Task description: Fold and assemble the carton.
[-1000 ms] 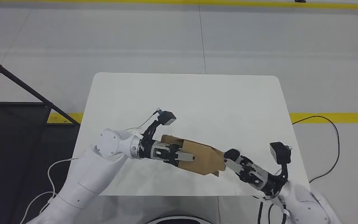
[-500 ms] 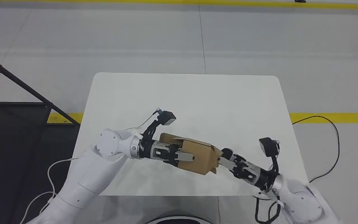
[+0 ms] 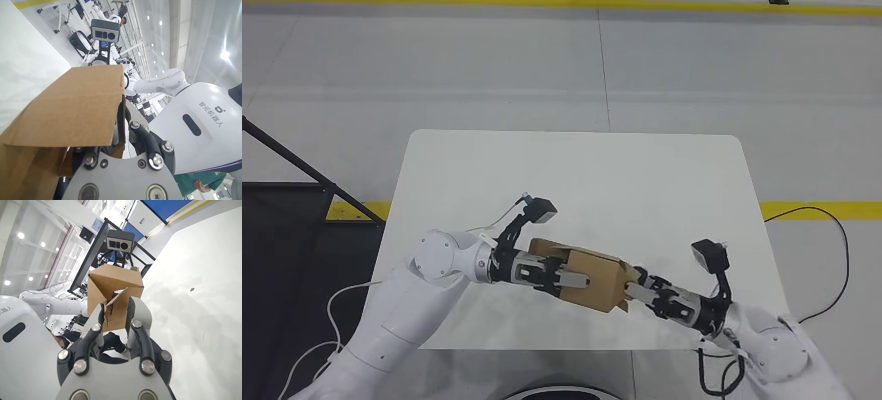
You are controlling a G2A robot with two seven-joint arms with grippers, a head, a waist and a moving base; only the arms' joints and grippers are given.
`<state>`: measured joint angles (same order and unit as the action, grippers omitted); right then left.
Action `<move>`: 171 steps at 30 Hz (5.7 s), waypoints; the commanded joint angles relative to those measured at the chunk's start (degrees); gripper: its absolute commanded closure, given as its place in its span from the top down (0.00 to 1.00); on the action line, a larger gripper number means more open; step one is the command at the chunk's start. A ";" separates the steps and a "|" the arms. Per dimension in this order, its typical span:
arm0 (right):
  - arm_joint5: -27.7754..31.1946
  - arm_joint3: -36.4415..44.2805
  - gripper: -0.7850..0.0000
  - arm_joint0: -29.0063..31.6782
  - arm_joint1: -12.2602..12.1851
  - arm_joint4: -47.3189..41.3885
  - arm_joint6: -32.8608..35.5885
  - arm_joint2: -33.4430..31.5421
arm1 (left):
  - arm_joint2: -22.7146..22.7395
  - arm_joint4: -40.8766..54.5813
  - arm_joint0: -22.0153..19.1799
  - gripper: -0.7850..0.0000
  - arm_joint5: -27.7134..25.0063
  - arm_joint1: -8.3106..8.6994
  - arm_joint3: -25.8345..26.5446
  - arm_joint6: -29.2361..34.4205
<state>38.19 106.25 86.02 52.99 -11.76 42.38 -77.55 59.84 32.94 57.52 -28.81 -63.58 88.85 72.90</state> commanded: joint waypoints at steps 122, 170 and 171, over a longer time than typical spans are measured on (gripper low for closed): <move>-3.24 12.02 0.42 7.15 3.19 44.98 -26.36 2.82 | -0.21 0.11 -0.20 0.00 -0.14 -0.23 -0.07 0.43; 8.46 2.24 0.61 3.04 2.75 25.44 -19.58 -0.23 | 0.84 -0.44 1.29 0.00 0.02 0.02 1.54 -0.41; 8.79 2.12 0.62 3.27 2.71 25.15 -19.65 -0.57 | 0.87 -0.45 1.33 0.00 0.14 0.03 1.54 -0.50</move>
<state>46.68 108.47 89.09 55.74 13.66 22.82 -77.78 60.67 32.54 58.81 -28.79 -63.56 90.39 72.49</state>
